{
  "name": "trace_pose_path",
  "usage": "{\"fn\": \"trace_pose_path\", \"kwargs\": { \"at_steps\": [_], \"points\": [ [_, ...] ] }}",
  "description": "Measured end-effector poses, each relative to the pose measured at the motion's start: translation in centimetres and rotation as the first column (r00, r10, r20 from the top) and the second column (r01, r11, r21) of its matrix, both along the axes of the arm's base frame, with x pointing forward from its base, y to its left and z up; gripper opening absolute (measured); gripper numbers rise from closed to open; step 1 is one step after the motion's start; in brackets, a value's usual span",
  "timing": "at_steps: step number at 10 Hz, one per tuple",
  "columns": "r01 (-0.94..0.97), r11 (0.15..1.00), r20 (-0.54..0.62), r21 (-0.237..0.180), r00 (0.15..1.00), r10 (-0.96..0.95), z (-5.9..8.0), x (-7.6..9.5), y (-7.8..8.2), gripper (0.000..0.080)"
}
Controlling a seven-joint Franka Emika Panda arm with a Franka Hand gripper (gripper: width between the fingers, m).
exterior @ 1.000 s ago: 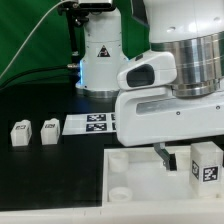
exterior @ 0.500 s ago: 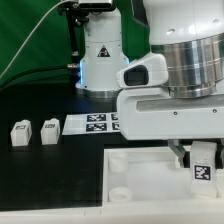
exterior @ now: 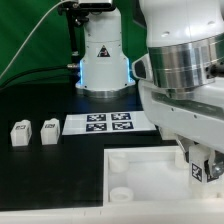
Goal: Assemble one leg
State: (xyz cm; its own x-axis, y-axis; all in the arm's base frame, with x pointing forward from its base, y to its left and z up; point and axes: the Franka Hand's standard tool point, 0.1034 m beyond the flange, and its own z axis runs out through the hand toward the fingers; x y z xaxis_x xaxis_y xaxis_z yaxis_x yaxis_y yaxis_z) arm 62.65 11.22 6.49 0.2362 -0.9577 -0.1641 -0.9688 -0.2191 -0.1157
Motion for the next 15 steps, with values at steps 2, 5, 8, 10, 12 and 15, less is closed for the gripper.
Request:
{"fn": "trace_pose_path", "kwargs": {
  "at_steps": [2, 5, 8, 10, 12, 15],
  "points": [
    [0.236, 0.971, -0.046, 0.032, 0.971, -0.234, 0.1, 0.0, 0.54, 0.0294],
    [0.485, 0.873, -0.107, 0.055, 0.872, -0.478, 0.09, 0.13, 0.35, 0.0294],
    [0.5, 0.864, -0.111, 0.053, 0.863, -0.493, 0.04, 0.11, 0.32, 0.0368],
    [0.335, 0.941, -0.073, 0.051, 0.941, -0.331, 0.06, -0.02, 0.62, 0.0504],
    [0.076, 0.997, -0.003, 0.019, 0.997, -0.076, 0.76, 0.1, 1.14, 0.0641],
    [-0.23, 0.973, 0.055, -0.012, 0.972, 0.23, 0.58, 0.08, 1.01, 0.0649]
  ]
}}
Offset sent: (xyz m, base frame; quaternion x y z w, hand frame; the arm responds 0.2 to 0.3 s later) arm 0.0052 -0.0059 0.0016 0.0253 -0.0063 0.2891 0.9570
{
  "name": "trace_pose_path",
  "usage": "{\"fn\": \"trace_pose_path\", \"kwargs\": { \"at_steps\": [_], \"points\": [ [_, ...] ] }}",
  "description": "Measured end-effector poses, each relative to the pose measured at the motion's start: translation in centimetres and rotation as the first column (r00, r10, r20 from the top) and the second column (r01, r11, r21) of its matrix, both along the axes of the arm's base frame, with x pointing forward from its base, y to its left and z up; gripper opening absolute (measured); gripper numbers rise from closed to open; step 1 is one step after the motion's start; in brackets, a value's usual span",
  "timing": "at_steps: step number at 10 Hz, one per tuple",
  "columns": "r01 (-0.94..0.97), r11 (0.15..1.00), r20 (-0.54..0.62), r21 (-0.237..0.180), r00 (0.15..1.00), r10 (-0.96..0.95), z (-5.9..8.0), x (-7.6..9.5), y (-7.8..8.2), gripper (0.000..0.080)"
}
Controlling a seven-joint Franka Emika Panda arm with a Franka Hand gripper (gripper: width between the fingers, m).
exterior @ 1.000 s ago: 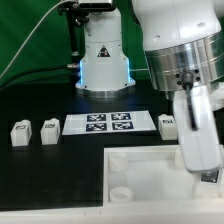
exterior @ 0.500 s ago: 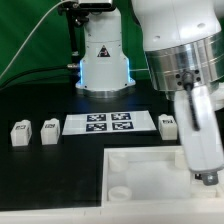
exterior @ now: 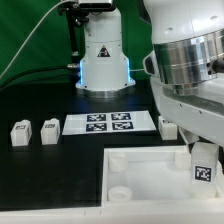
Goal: Assemble one leg
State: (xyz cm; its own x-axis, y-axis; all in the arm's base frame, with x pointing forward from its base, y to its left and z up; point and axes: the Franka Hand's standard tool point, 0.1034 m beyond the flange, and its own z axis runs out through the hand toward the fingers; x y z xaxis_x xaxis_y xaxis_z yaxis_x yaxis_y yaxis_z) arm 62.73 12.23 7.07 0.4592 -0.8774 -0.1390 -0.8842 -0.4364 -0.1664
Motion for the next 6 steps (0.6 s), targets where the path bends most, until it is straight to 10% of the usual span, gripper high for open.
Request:
{"fn": "trace_pose_path", "kwargs": {
  "at_steps": [3, 6],
  "points": [
    [-0.504, 0.858, 0.004, -0.098, 0.862, 0.507, -0.59, 0.1, -0.78, 0.0649],
    [-0.48, 0.872, -0.002, -0.097, 0.876, 0.482, -0.71, 0.05, -0.76, 0.0623]
  ]
}}
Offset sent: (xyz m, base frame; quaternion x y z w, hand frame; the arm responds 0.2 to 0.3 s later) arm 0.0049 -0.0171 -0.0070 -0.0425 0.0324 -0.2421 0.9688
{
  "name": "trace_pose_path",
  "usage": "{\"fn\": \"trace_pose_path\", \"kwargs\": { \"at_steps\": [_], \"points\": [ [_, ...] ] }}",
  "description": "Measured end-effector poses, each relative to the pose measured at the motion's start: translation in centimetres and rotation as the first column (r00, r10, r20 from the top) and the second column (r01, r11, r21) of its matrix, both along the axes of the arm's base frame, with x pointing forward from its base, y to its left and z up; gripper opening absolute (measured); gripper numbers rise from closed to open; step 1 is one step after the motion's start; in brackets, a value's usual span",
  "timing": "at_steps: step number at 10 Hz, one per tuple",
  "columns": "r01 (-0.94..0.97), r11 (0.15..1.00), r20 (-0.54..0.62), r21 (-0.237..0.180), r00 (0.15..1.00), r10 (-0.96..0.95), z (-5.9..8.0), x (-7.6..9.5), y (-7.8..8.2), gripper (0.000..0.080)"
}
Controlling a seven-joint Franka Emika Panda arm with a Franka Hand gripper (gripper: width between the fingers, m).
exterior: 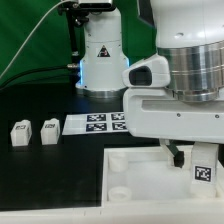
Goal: Assemble one leg
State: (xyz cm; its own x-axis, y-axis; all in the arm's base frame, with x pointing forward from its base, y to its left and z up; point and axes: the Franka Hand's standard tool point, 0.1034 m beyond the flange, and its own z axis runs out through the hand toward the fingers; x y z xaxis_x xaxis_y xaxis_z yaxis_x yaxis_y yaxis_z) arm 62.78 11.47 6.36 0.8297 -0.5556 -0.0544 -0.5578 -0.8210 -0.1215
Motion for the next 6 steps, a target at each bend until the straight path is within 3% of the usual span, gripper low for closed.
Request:
{"fn": "trace_pose_path", "kwargs": {
  "at_steps": [2, 4, 6],
  "points": [
    [0.157, 0.988, -0.023, 0.01, 0.987, -0.157, -0.04, -0.06, 0.2, 0.0291],
    [0.332, 0.943, -0.051, 0.009, 0.942, -0.331, -0.09, -0.12, 0.22, 0.0294],
    [0.579, 0.815, -0.095, 0.014, 0.812, -0.575, -0.12, 0.01, 0.19, 0.0294]
  ]
}}
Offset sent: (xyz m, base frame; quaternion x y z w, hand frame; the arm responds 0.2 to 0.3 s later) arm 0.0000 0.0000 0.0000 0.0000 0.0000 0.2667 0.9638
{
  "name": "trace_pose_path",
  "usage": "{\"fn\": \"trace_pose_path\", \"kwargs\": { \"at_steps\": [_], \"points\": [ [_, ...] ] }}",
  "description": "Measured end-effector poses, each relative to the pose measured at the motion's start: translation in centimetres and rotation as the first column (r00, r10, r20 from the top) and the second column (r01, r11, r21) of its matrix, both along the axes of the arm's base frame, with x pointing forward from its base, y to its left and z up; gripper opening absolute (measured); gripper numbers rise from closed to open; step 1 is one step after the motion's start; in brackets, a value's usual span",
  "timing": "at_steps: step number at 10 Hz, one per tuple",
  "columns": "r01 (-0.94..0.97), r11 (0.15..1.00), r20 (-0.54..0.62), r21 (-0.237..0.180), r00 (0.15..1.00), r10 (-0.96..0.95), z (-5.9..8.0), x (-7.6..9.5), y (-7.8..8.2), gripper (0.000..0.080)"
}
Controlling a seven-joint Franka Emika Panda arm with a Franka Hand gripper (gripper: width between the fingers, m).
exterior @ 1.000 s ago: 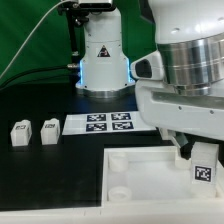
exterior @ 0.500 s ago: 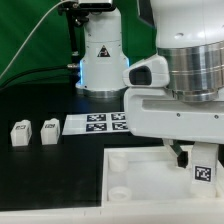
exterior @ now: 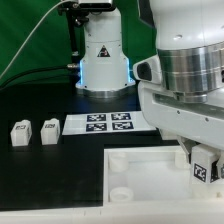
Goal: Assemble one leg
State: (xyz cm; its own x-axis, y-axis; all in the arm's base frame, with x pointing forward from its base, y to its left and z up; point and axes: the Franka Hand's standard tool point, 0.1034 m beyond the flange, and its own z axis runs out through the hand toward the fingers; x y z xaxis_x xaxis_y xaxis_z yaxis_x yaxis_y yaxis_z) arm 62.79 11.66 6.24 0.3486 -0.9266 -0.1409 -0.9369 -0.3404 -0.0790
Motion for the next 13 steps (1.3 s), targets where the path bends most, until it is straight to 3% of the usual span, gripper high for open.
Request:
{"fn": "trace_pose_path", "kwargs": {
  "at_steps": [2, 4, 6, 8, 9, 10, 11, 13],
  "points": [
    [0.338, 0.941, -0.036, 0.024, 0.941, -0.337, 0.0, 0.0, 0.0, 0.0294],
    [0.518, 0.855, -0.075, 0.034, 0.854, -0.514, -0.1, 0.0, 0.0, 0.0294],
    [0.618, 0.785, -0.1, 0.029, 0.784, -0.613, -0.1, 0.0, -0.1, 0.0294],
    [0.627, 0.779, -0.103, 0.027, 0.776, -0.622, -0.2, -0.1, 0.0, 0.0294],
    [0.622, 0.783, -0.102, 0.027, 0.781, -0.616, -0.2, -0.1, 0.1, 0.0484],
    [0.62, 0.784, -0.101, 0.03, 0.782, -0.615, -0.1, -0.1, 0.2, 0.0484],
    [0.616, 0.787, -0.1, 0.039, 0.786, -0.61, 0.7, -0.4, 0.9, 0.0612],
    [0.615, 0.786, -0.103, 0.062, 0.787, -0.608, 3.1, -1.0, 2.1, 0.0638]
  ]
}}
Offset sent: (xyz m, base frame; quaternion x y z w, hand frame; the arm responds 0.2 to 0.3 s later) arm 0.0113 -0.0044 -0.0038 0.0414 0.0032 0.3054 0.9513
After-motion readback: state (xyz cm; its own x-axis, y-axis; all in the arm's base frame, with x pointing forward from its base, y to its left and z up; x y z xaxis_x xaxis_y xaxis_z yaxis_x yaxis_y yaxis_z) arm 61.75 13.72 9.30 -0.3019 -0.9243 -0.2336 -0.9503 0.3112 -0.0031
